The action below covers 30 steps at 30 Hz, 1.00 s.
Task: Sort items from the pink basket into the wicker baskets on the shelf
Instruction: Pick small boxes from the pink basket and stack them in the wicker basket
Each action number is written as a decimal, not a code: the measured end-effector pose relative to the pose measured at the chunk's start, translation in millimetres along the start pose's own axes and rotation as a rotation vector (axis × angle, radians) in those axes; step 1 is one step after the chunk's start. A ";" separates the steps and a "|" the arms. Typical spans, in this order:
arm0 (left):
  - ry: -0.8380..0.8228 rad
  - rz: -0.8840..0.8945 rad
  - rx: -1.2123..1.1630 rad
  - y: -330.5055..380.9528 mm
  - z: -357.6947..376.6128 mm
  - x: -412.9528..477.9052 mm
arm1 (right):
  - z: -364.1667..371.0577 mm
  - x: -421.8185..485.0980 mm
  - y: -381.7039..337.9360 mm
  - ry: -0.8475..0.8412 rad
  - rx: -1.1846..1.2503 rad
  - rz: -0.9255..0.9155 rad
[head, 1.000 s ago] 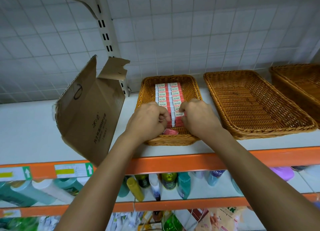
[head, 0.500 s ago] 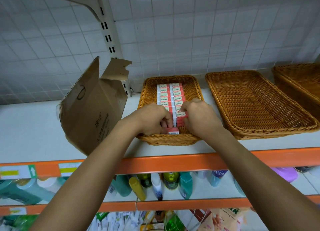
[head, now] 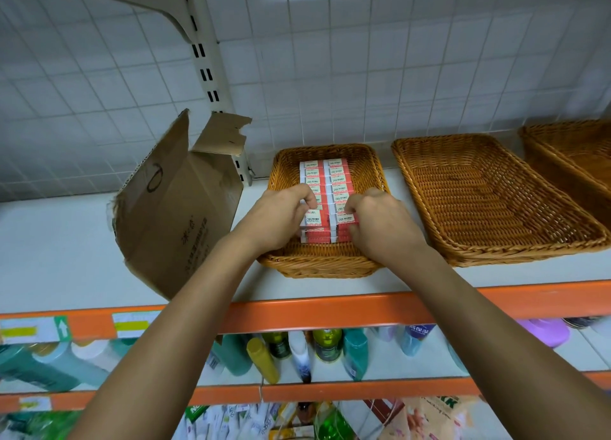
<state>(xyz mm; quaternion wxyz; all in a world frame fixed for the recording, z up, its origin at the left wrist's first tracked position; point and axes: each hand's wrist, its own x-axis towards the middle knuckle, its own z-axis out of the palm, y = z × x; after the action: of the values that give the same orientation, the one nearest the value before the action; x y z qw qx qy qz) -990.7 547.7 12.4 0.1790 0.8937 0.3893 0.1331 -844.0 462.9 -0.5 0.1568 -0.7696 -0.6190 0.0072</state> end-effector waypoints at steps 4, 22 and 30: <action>0.053 0.028 0.126 -7.2 5.0 0.6 | 0.2 0.5 0.2 -0.002 -0.003 0.001; 0.108 -0.071 0.290 -0.7 16.9 -3.9 | -7.1 -4.3 -7.7 -0.030 -0.142 -0.028; 0.071 -0.074 0.231 -1.3 16.2 -4.5 | -12.3 -3.7 -9.5 -0.079 -0.093 0.007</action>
<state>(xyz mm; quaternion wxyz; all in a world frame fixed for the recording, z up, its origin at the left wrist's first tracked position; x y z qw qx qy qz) -988.4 541.7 -3.1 0.0659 0.8882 0.4406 0.1121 -851.4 458.3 12.8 0.0964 -0.7774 -0.6215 0.0094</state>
